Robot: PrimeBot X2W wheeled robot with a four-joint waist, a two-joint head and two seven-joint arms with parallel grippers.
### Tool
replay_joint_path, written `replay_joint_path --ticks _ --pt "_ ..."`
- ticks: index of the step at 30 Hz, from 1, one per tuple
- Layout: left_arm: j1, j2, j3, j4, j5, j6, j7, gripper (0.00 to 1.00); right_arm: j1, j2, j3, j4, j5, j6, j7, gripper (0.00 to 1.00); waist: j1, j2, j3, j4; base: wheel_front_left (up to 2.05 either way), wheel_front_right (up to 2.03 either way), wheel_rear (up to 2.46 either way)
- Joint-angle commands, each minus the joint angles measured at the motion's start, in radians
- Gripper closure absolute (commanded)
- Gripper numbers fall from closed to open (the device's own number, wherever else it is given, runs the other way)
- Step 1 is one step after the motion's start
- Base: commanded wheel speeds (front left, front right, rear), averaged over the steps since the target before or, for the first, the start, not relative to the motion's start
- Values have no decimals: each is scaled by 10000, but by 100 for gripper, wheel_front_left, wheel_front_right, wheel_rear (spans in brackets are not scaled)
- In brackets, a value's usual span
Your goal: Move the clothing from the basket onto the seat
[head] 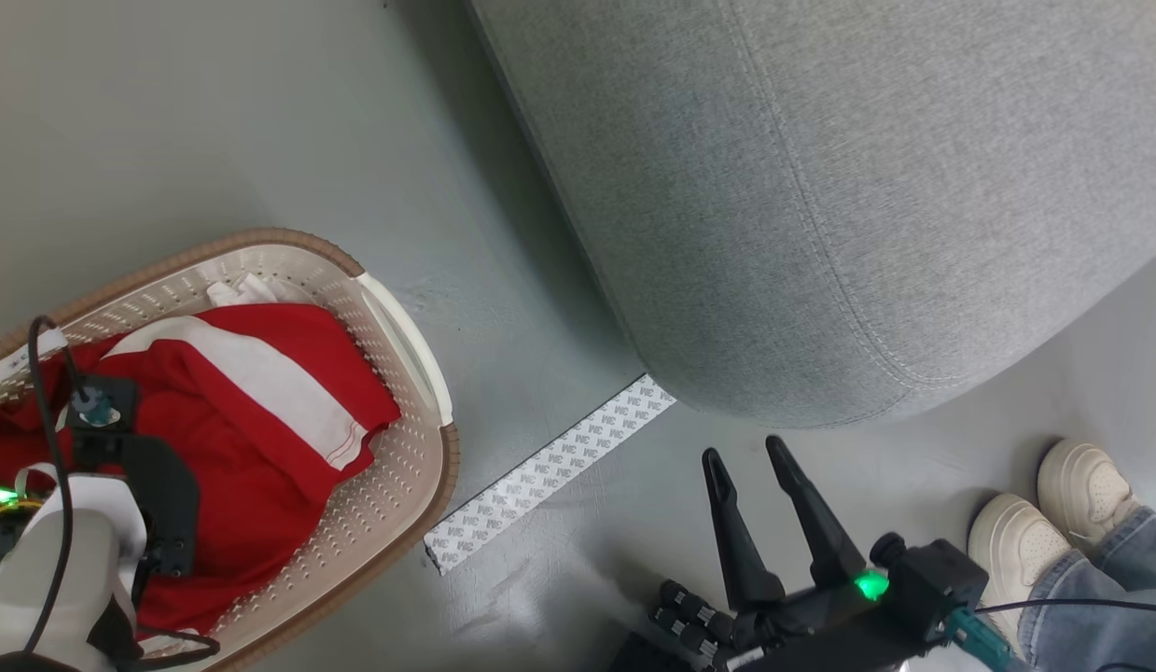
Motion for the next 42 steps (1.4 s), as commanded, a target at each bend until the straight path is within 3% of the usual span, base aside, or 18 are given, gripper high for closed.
replay_joint_path --ticks 1,2,3,16,28,31,35,39,42 --pt "-42 57 57 154 -107 36 -35 0 175 22 -3 -23 9 4 -39 0 -1 -1 61 54 3 3 3" --pt "-73 25 29 175 -110 6 -87 63 202 22 -19 -60 -16 4 -41 0 -1 -1 95 76 1 1 1" --pt "-75 -13 -27 211 -89 -74 -142 100 248 25 -29 -88 -39 4 -39 0 -1 -1 123 91 0 0 0" --pt "297 -163 9 218 -583 -383 -1787 100 -736 22 764 461 314 4 -39 0 -1 -1 -585 -154 0 0 0" --pt "1115 -2010 -219 501 -1249 -1368 -2736 100 -973 0 -21 2241 -452 4 -26 0 -1 -1 -4191 1813 0 0 0" --pt "1269 -2267 -423 407 -1417 -1501 -2777 100 -723 -4 -135 2681 -716 4 -25 0 -1 -1 -5164 2430 0 0 0" --pt "1805 -2339 -1260 -769 -2513 -1733 -2487 100 -356 -6 -233 3016 -897 4 198 0 -1 -1 -6455 3172 0 0 0" --pt "2156 -2331 -1938 -1800 -3305 -1554 -2165 100 -115 -4 -269 3000 -999 4 399 0 -1 -1 -7090 3530 0 0 0" --pt "2485 -2334 -2590 -2800 -3991 -1156 -1903 100 147 -4 -352 2929 -1090 4 578 0 -1 -1 -7680 3851 0 0 0"
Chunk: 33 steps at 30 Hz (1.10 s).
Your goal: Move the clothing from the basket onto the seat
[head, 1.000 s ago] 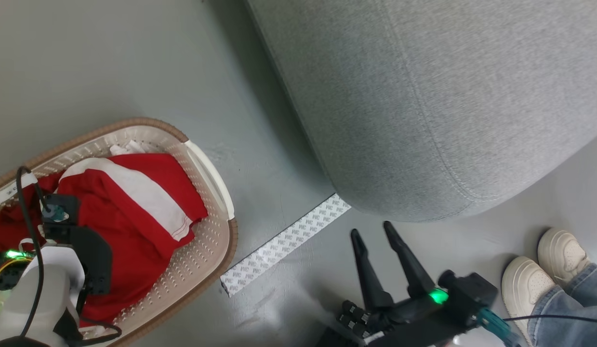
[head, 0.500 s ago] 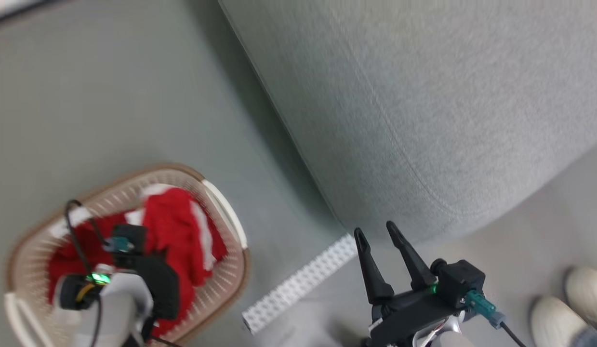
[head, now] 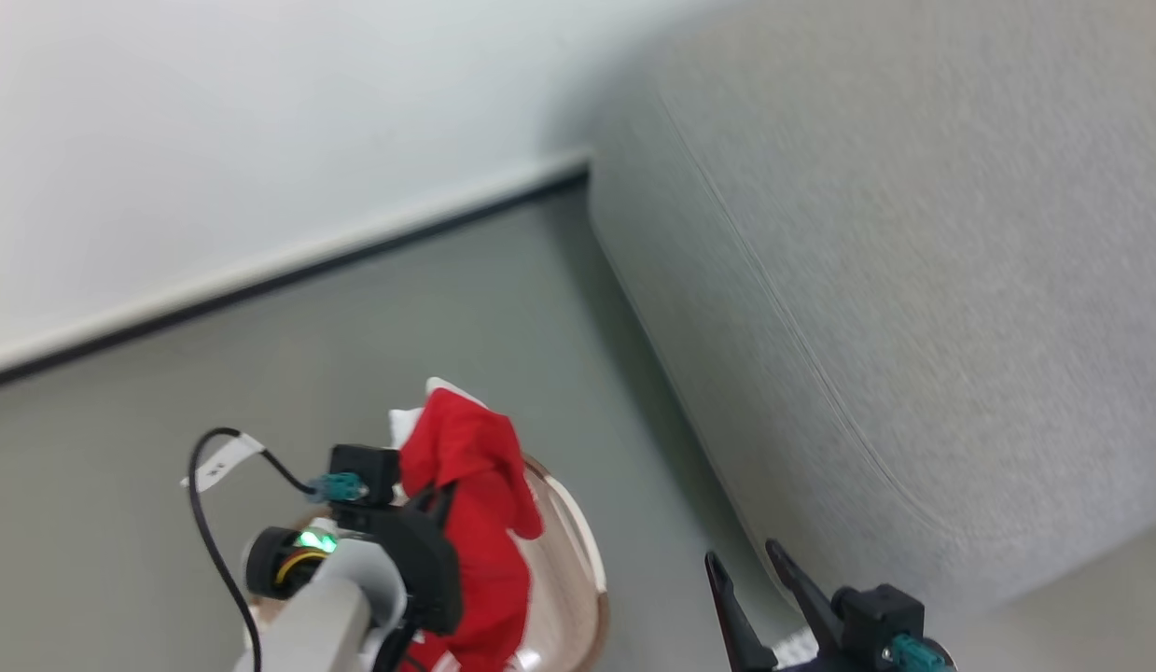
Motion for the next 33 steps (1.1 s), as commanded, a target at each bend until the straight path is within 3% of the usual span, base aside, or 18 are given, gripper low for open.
replay_joint_path --ticks 1,10,14,27,33 --pt "316 -41 -182 -211 -242 107 65 100 260 -33 -28 0 -60 4 53 0 4 2 -2146 1803 0 0 0" --pt "302 -22 -1566 -2493 -1287 1137 551 100 605 -119 459 -431 -205 4 1050 0 4 2 -3187 2615 0 0 0" --pt "97 -25 -1888 -3007 -1441 1385 675 100 473 -129 508 -673 -168 4 1174 0 4 2 -3402 2790 0 0 0" --pt "-188 -24 -2538 -3817 -1814 1585 767 100 30 -478 766 -963 -196 4 1539 0 4 2 -3715 3240 0 0 0" --pt "-223 -28 -2787 -4136 -2072 1406 685 100 -614 -769 1373 -727 -166 4 1832 0 4 2 -3668 3337 0 0 0"
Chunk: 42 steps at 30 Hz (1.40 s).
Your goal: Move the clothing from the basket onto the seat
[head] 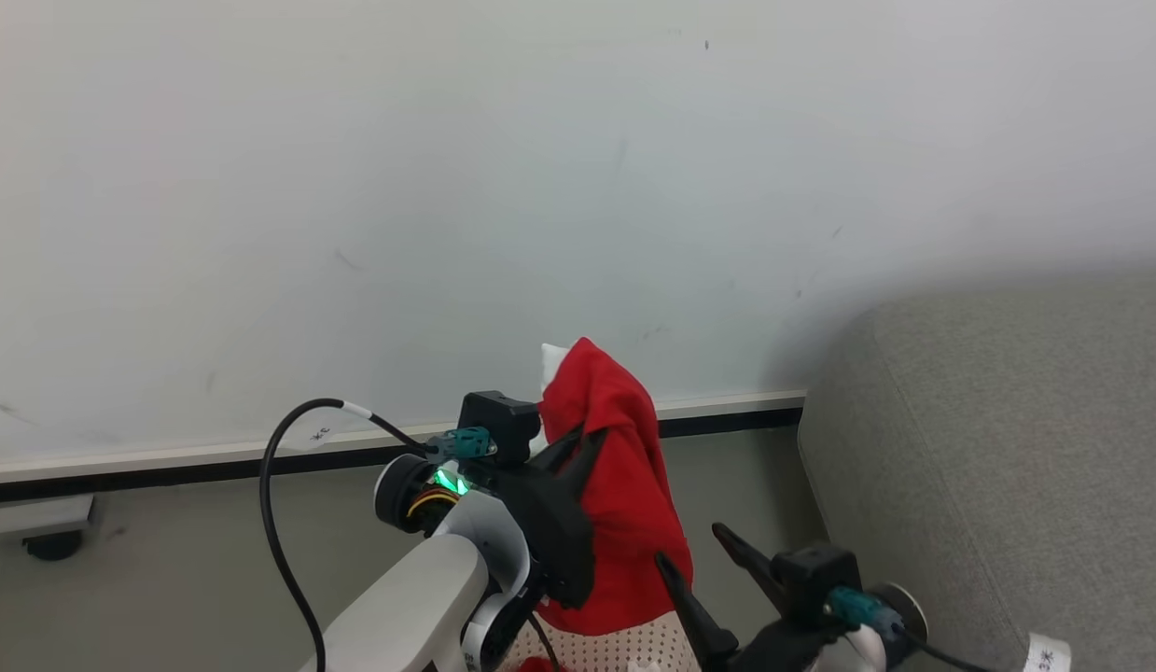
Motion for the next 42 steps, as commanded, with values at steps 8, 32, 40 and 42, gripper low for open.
replay_joint_path --ticks 8,32,40,42 --pt "-217 -6 -675 -680 -543 -311 181 100 -1101 -231 240 926 425 4 233 0 0 0 107 249 0 0 0" --pt "221 339 -1079 -2073 -1429 -322 -1075 0 -1719 -134 419 2206 1403 4 -552 100 0 0 235 121 0 0 0" --pt "955 1095 -793 -1290 -1424 -1084 -2454 0 -1412 -283 178 1758 1077 4 -329 100 0 0 260 -773 0 0 0" --pt "1192 1290 -716 -1193 -1409 -1200 -2595 0 -1370 -344 110 1602 991 4 -262 100 0 0 293 -1139 0 0 0"
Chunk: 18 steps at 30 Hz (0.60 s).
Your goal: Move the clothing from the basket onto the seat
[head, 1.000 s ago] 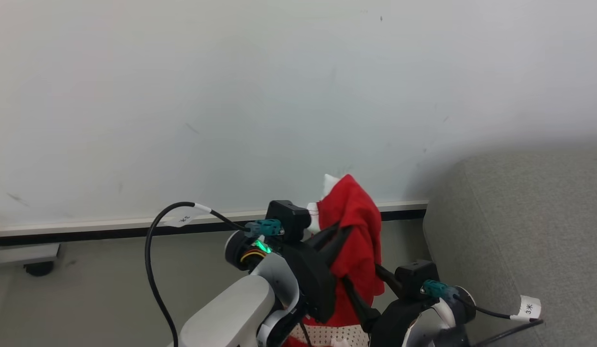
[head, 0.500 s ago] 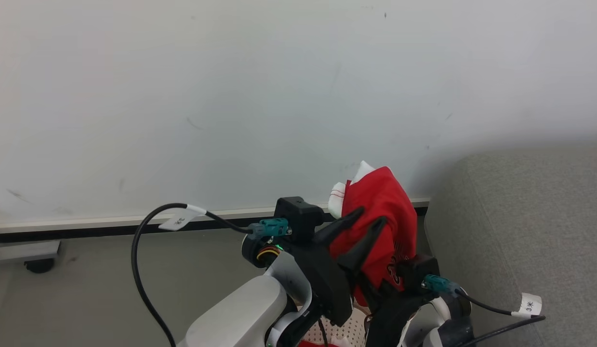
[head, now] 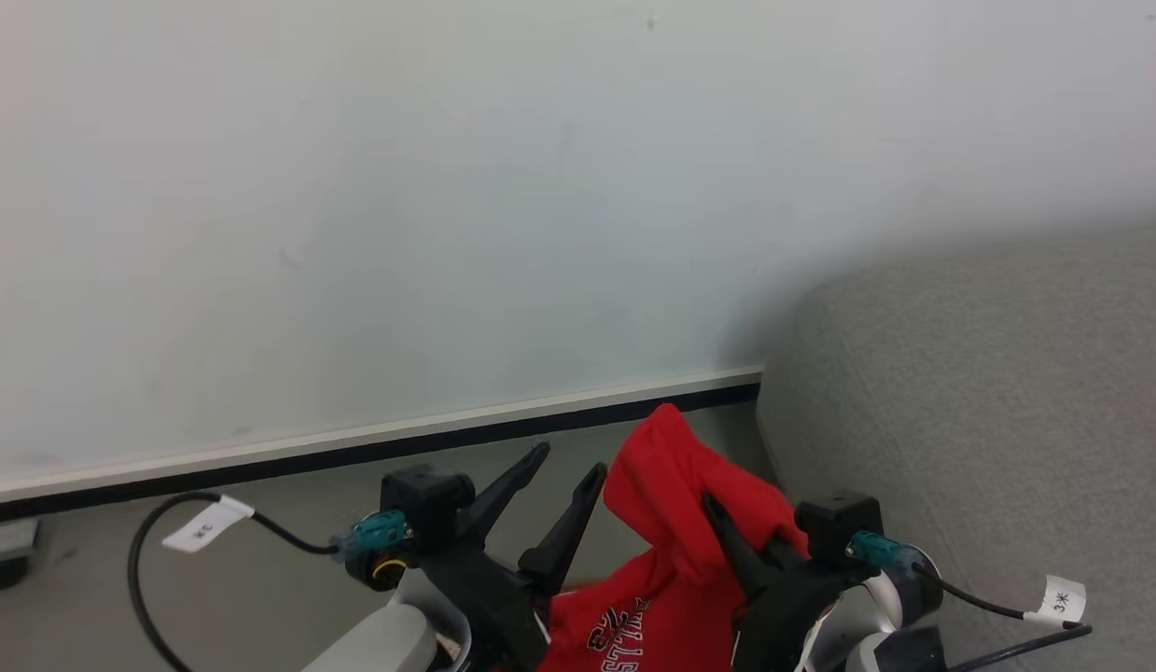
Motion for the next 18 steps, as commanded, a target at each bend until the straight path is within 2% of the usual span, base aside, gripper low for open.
replay_joint_path --ticks 1,8,10,18 --pt "321 159 97 51 31 -76 -143 0 161 -119 -33 -170 -128 4 65 100 -1 -1 68 -730 0 0 0" --pt "1029 657 446 -219 145 -171 -331 0 410 -420 -392 -1180 -346 4 511 100 -1 -1 351 -2257 0 0 0" --pt "1127 760 490 -274 231 -108 -350 0 438 -450 -443 -1363 -368 4 581 100 -1 -1 409 -2517 0 0 0" --pt "1930 1337 878 -1094 779 394 -392 0 804 -403 -741 -2677 -313 4 1043 100 -1 -1 987 -4615 0 0 0"
